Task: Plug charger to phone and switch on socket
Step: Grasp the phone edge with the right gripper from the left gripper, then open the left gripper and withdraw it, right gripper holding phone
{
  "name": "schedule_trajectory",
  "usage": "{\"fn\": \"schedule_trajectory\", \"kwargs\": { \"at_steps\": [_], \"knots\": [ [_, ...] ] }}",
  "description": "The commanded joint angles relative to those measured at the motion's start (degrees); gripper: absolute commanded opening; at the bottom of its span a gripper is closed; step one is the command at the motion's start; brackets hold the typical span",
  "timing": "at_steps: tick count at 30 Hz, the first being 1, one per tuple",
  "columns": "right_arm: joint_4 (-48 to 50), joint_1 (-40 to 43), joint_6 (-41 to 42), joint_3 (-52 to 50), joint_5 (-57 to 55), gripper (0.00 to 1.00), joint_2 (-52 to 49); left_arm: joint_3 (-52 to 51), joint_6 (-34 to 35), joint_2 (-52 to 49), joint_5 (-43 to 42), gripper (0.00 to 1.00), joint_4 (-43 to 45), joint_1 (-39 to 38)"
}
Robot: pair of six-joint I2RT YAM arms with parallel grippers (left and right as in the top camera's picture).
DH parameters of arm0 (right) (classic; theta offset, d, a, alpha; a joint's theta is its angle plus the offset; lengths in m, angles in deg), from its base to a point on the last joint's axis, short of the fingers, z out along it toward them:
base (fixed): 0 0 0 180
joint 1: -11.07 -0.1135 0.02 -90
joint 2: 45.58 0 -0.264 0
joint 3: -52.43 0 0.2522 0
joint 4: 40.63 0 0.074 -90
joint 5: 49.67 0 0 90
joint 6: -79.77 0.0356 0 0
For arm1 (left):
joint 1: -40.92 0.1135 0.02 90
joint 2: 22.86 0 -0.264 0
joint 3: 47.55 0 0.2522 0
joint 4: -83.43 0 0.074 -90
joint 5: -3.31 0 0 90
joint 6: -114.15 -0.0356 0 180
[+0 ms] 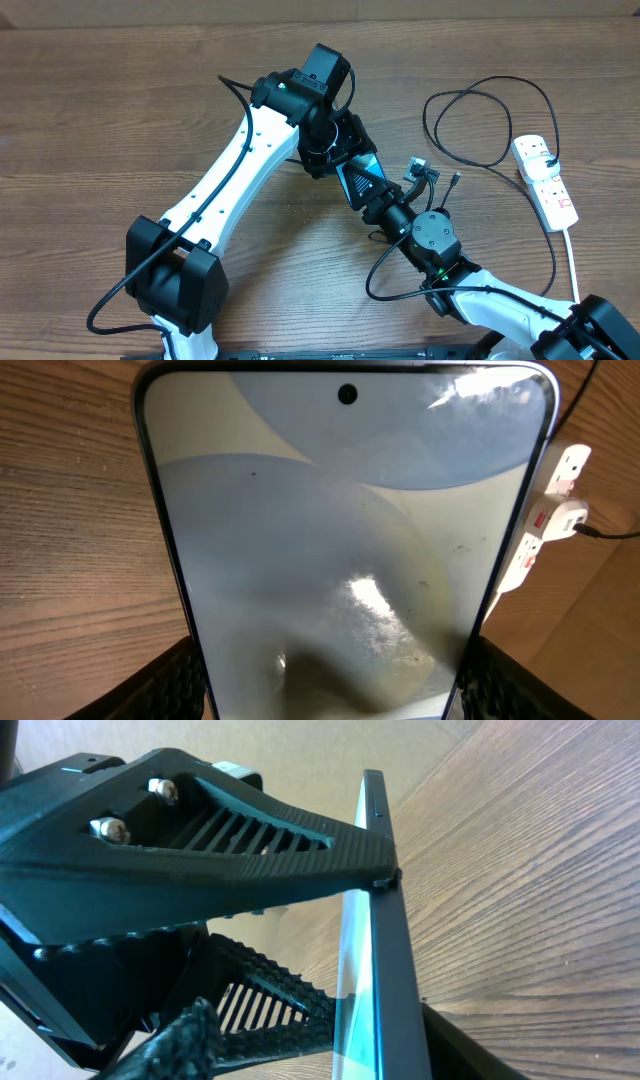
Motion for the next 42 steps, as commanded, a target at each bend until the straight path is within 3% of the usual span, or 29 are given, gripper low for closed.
{"fn": "schedule_trajectory", "kwargs": {
  "at_steps": [1,17,42],
  "knots": [
    [0.59,-0.33,0.13,1.46,-0.63,0.54,-0.35,0.11,1.05,0.33,-1.62,0.44,0.20,-0.52],
    [0.59,-0.33,0.13,1.46,-0.37,0.30,-0.35,0.11,1.03,0.33,-1.42,0.45,0.20,-0.52],
    [0.59,-0.33,0.13,1.46,-0.37,0.18,-0.33,0.11,1.01,0.33,-1.42,0.45,-0.02,-0.52]
  ]
}}
